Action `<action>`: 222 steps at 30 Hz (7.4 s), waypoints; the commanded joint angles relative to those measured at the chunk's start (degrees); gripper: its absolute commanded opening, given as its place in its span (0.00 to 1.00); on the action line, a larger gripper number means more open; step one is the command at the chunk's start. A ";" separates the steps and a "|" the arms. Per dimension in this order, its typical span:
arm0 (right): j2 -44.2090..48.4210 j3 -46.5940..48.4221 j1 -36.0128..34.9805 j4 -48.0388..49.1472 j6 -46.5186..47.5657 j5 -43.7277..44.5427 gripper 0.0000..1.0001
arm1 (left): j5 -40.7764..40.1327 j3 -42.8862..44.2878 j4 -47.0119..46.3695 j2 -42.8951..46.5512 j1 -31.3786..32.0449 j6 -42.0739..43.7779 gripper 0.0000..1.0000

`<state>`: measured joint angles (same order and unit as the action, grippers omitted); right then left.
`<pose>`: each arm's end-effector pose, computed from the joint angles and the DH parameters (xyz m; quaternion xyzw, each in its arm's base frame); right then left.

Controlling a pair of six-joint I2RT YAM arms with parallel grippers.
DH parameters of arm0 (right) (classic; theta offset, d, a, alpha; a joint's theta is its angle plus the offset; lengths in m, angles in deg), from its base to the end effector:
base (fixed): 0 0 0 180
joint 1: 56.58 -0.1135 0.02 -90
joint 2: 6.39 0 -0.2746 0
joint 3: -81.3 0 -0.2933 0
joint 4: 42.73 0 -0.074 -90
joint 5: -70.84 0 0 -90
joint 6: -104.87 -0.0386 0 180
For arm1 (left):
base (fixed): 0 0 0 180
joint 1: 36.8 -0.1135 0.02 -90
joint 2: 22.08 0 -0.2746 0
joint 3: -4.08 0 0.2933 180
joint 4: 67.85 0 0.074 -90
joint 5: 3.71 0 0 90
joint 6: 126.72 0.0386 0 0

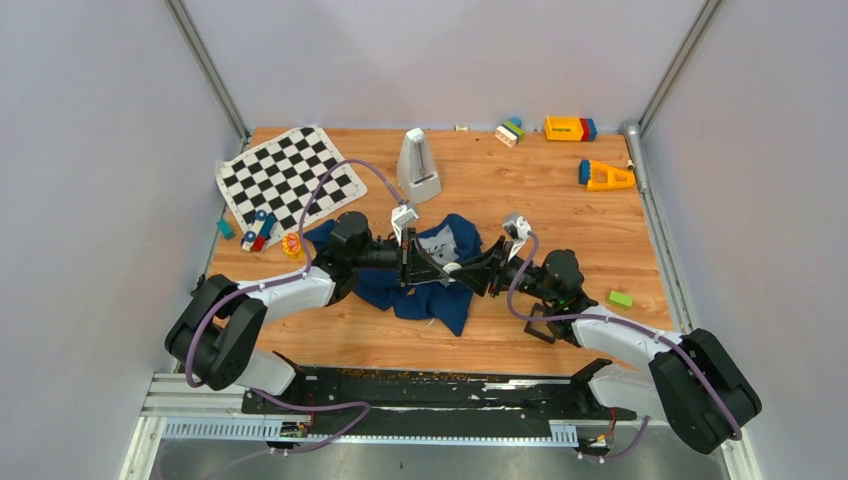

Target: Remove the brooch from the garment

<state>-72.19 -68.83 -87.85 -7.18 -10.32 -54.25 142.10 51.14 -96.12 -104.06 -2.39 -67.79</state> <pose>0.2026 0.1490 0.1912 -0.2480 0.6642 0.5063 0.4909 0.2437 -0.2056 0.2064 0.3303 0.6507 -0.6118 0.3052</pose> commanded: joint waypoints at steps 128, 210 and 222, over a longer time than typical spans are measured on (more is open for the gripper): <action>-13.79 29.30 1.38 -66.14 -2.50 33.32 0.00 | -41.83 1.02 30.77 15.24 -4.86 16.38 0.00; -7.92 -5.42 21.83 -12.57 -28.45 -18.96 0.00 | -49.59 1.58 6.14 -10.05 25.93 51.64 0.00; -9.72 -5.85 21.71 -9.74 -29.47 -19.84 0.00 | -53.17 5.05 9.67 -14.21 27.89 53.73 0.01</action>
<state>-81.76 -74.60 -66.25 -20.82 -39.15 -72.83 90.22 53.31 -87.03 -116.91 24.28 -16.39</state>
